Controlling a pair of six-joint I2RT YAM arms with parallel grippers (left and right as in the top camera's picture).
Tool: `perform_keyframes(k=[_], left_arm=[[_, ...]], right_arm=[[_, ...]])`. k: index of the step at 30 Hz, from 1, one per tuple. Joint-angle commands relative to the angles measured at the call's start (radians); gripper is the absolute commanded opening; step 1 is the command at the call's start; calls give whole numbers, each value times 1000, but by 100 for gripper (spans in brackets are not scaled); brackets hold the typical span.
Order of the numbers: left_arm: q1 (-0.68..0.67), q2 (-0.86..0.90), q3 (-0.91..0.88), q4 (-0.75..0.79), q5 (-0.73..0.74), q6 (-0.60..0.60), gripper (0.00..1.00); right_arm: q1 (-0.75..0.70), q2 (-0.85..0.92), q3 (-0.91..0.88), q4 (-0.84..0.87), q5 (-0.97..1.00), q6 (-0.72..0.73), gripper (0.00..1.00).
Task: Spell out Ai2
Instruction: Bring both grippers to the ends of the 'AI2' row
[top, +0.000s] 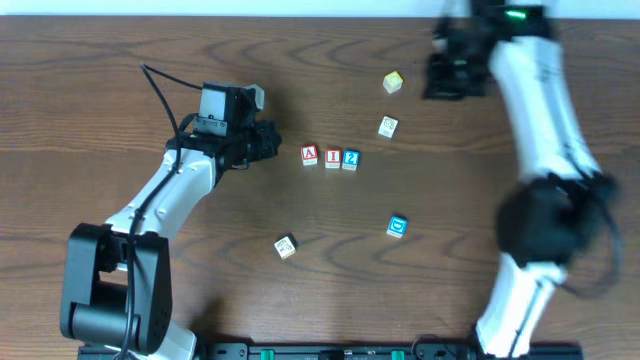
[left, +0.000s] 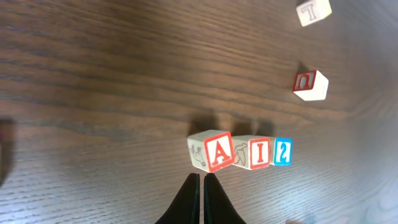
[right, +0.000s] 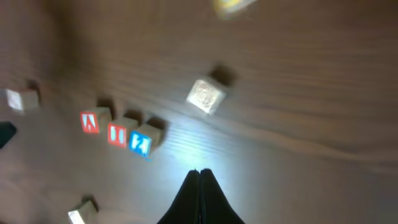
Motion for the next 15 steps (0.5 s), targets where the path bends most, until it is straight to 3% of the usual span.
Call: perform_keyframes(k=[1,6,15], left_arm=[[22,17,38,0,-18,6,6],[47,23,41,-27,-16,73,6],[46,100,41,-2,17,158,6]], right_arm=[[-52,-190,-280,114,-35,24,2],[44,-257,-571,338,-105,161,2],[256,-232,-613,444,-8,248,2]])
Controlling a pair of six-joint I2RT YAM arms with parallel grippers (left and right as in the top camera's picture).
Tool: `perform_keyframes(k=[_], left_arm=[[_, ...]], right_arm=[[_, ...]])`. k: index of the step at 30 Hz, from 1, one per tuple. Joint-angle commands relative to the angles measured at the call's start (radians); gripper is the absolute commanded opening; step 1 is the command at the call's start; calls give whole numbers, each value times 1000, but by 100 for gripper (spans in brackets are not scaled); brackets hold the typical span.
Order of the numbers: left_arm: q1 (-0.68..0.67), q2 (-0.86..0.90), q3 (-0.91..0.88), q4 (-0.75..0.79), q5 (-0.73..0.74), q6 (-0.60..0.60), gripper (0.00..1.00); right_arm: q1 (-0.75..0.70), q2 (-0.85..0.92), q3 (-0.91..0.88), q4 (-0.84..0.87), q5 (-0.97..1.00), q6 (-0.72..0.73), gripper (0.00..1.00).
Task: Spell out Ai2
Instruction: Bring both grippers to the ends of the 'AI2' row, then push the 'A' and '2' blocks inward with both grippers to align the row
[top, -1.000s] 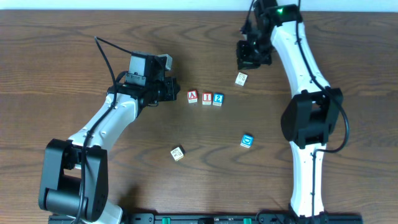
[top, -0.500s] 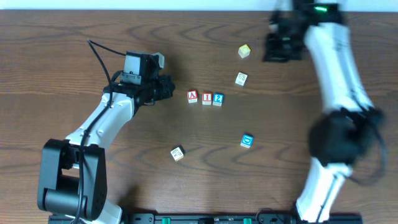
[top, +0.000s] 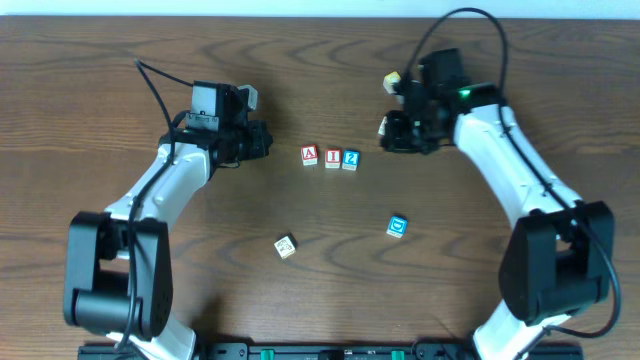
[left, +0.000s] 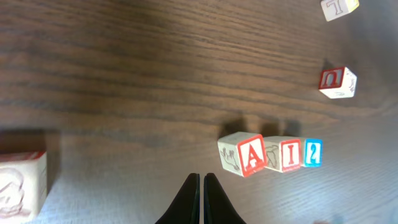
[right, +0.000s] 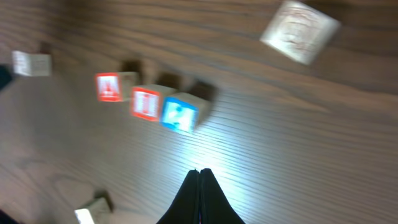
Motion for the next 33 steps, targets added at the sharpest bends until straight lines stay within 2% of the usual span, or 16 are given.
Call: perform_keyframes(k=[1,4,9,21,24,33], left_arm=[[2,61,21,22,19,45,6],[1,108,21,79,82,62,6],[-3,124,21,147,84,68,5],[-60,136,21,145,73,59,6],[-84,136,21,138,31,48,6],[-97,154,21,73,-4,10,6]], right_arm=[[54,7,12,8,33,77,2],[82,29,12,4,32,103,1],[92,74,11,-21,32,137,2],[85,150,11,-38,32,137,1],[84,159,11,-37,37,135,2],[78,202,11,-34,54,133,2]])
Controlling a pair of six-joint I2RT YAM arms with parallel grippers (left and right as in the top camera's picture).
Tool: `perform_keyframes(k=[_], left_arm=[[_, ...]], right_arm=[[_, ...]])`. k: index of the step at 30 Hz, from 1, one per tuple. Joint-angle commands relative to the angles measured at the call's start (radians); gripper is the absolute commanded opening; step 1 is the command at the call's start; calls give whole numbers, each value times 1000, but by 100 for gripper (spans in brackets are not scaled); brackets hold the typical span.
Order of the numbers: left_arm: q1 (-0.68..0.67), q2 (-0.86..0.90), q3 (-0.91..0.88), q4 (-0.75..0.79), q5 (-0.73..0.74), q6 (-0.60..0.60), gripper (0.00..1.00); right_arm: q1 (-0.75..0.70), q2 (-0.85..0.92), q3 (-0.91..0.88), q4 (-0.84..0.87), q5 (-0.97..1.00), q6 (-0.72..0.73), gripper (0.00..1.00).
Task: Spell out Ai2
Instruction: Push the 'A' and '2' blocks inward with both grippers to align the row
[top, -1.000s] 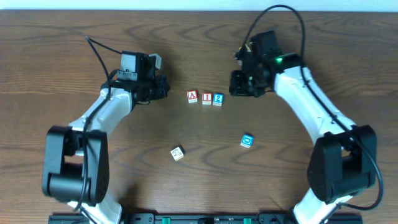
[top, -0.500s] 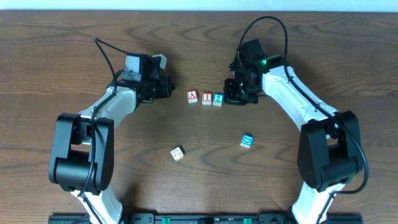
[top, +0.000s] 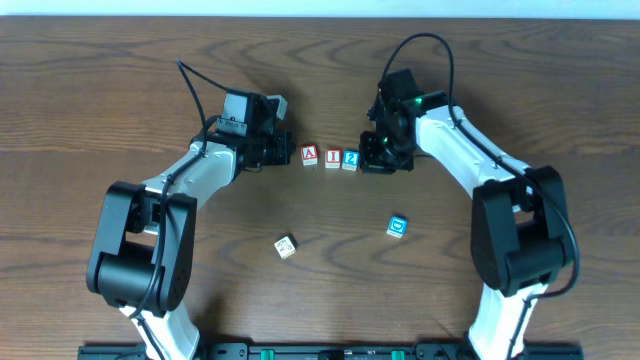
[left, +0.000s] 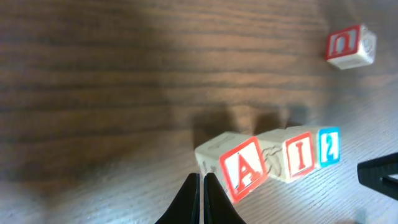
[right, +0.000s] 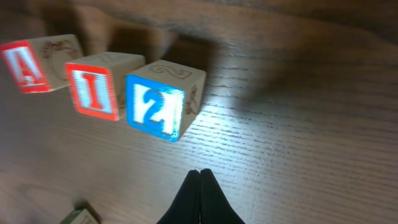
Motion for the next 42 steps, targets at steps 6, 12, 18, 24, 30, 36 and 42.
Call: perform_keyframes(k=[6,12,18,24,30,36,42], left_arm=[[-2,65,19,-18,4,-45,5],[-2,73,19,26,11,-48,6],[-2,77,19,38,18,-48,6],[-2,77,19,47,18,-48,6],[-2,77,19,58,18,-48,5],[-13,77,19,65,19,-48,6],[-28,77,19,76,18,-52,6]], right_arm=[[-5,26,8,19,11,10,2],[-4,27,8,53,7,10,1],[-3,27,8,71,-14,18,1],[-3,27,8,80,-38,21,1],[-3,27,8,80,-38,24,1],[-3,27,8,80,-39,24,1],[-3,27,8,72,-38,24,1]])
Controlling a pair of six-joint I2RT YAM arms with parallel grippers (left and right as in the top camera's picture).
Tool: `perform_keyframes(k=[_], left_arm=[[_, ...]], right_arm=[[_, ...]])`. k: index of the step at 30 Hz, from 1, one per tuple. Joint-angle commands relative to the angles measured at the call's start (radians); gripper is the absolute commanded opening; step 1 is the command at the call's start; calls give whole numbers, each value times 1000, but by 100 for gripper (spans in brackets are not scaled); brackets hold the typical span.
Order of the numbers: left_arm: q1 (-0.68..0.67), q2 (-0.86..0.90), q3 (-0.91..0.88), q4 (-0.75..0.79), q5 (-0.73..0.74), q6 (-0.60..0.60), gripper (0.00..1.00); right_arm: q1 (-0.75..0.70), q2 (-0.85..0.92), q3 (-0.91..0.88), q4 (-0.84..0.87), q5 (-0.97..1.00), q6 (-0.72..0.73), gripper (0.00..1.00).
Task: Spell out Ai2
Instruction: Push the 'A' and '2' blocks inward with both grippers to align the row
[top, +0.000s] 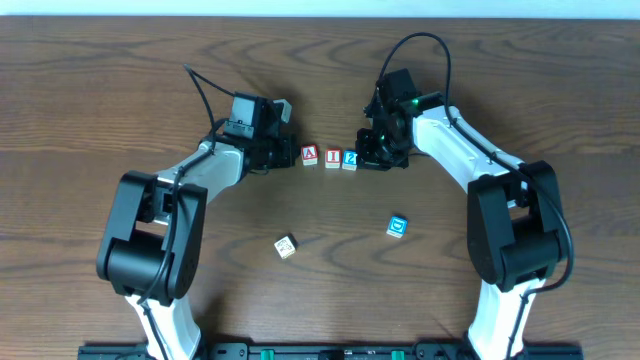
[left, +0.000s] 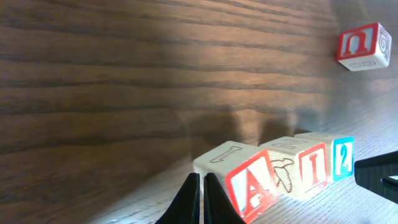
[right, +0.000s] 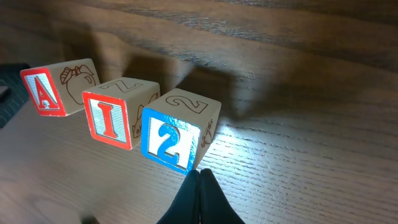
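Note:
Three wooden letter blocks stand in a row mid-table: a red A block (top: 310, 155), a red I block (top: 332, 158) and a blue 2 block (top: 350, 159). My left gripper (left: 200, 178) is shut with nothing in it, its tips at the left side of the A block (left: 249, 183). My right gripper (right: 199, 174) is also shut and empty, its tips at the right lower corner of the 2 block (right: 177, 134). The I block (right: 121, 112) sits between the two, touching its neighbours.
A blue-faced block (top: 398, 226) lies at the front right and a pale block (top: 286, 246) at the front centre. A red n block (left: 364, 46) shows far right in the left wrist view. Dark wood table (top: 90, 80) all around.
Both shut grippers have come lower and closer to the row: the left tips now sit by the A block's side, the right tips at the 2 block's corner. The blocks stay lined up.
The A, I, 2 row stood mid-table throughout. The left gripper was shut a little left of the row, the right arm far back right. The right arm then came in beside the 2 block, and both shut grippers now flank the row closely.

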Motion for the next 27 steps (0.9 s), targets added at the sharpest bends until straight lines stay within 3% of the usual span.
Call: perform_keyframes(k=[1,27], left_arm=[[-5,18,19,10,8,-5,5],[-32,18,19,15,13,-16,6]], right_arm=[[-3,5,8,-6,-8,13,2],[-2,5,8,16,-43,2,1]])
